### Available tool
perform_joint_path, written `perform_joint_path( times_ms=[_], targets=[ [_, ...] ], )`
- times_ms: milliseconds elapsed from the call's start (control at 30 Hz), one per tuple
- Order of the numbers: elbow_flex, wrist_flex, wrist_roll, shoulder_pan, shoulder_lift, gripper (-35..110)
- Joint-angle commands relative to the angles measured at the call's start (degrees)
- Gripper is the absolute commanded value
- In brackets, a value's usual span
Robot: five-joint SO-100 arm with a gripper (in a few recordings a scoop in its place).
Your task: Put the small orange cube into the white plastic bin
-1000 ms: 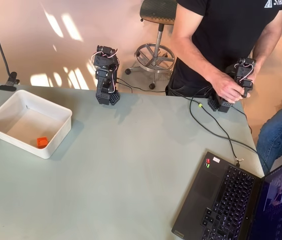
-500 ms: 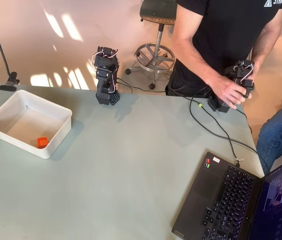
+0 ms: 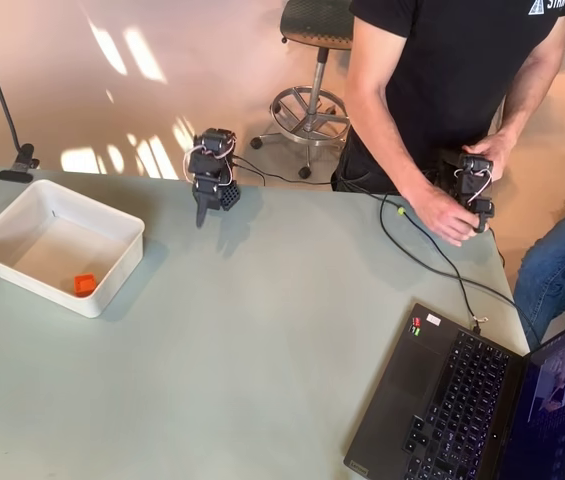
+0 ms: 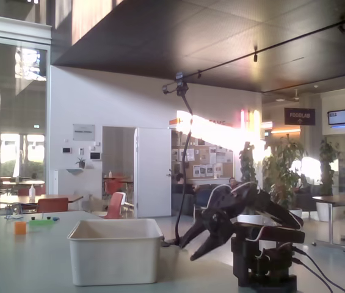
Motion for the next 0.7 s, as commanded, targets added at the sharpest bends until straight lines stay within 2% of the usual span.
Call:
perform_joint_path(
  times_ms=[0, 200, 667],
  targets=[
    [0.9, -0.3, 0.4, -0.6, 2.2, 24],
    [7.6, -0.2, 0.4, -0.2, 2.2, 24],
    [11.3, -0.2, 0.3, -0.3, 2.2, 24]
  ],
)
